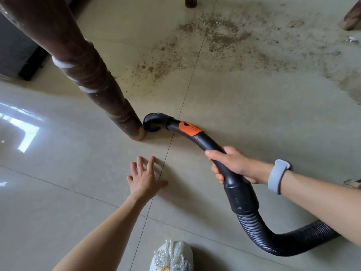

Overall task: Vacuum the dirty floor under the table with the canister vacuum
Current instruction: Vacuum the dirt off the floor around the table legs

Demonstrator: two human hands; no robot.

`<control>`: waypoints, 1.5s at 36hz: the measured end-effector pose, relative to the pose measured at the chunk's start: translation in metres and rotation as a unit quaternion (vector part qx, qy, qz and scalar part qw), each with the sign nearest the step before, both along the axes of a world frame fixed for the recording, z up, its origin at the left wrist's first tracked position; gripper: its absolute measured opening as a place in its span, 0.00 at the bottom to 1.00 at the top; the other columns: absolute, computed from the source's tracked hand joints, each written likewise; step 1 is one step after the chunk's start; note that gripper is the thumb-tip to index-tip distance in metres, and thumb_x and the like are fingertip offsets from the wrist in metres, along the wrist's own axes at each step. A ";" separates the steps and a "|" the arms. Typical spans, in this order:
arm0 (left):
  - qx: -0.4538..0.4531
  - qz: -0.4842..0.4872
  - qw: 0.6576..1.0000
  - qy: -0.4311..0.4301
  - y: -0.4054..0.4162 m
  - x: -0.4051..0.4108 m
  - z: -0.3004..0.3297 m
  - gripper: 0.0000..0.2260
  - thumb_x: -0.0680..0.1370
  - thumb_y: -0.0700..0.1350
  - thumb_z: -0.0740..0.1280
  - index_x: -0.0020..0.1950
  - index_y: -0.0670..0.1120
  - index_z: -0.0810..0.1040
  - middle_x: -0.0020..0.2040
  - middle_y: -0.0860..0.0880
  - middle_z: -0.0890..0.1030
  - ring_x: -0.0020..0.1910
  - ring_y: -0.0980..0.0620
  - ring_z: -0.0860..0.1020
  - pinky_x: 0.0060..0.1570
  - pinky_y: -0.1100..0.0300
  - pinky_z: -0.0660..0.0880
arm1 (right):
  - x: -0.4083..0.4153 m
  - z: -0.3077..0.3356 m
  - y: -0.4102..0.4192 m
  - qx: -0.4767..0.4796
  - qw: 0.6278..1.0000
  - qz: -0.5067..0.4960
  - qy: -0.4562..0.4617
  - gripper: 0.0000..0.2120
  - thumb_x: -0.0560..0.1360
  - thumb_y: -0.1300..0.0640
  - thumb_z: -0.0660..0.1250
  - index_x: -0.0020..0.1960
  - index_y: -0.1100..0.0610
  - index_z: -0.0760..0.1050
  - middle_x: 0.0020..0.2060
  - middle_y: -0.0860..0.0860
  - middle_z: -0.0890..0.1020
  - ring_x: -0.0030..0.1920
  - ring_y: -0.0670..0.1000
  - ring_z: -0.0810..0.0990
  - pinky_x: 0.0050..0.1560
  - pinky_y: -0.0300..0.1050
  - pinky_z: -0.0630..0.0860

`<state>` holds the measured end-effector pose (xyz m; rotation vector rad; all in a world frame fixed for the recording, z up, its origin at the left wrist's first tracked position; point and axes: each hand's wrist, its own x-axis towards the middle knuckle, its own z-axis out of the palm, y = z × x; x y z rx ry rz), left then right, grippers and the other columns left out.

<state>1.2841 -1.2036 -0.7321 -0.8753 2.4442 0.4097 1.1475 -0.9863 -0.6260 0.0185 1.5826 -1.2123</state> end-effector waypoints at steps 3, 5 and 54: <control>0.002 0.001 1.000 -0.002 0.001 -0.001 0.001 0.43 0.70 0.62 0.71 0.77 0.56 0.49 0.78 0.45 0.43 0.76 0.42 0.44 0.70 0.43 0.57 | -0.006 -0.002 -0.005 0.000 1.000 0.002 -0.007 0.11 0.79 0.51 0.63 0.46 0.57 0.65 0.27 0.53 0.73 0.22 0.50 0.72 0.27 0.40 0.72; 0.002 0.003 1.000 -0.001 0.001 -0.001 0.001 0.44 0.70 0.62 0.71 0.77 0.56 0.49 0.78 0.45 0.43 0.76 0.42 0.44 0.70 0.42 0.57 | -0.013 -0.001 -0.013 0.003 1.000 0.006 -0.004 0.11 0.79 0.50 0.63 0.47 0.57 0.65 0.26 0.53 0.73 0.22 0.50 0.71 0.26 0.40 0.72; 0.023 0.020 0.998 0.049 -0.001 0.022 0.007 0.35 0.70 0.56 0.73 0.74 0.54 0.62 0.71 0.46 0.59 0.72 0.43 0.57 0.62 0.46 0.70 | 0.033 0.004 0.032 0.185 0.909 0.203 0.315 0.14 0.73 0.41 0.64 0.45 0.52 0.69 0.33 0.48 0.78 0.26 0.51 0.79 0.32 0.44 0.74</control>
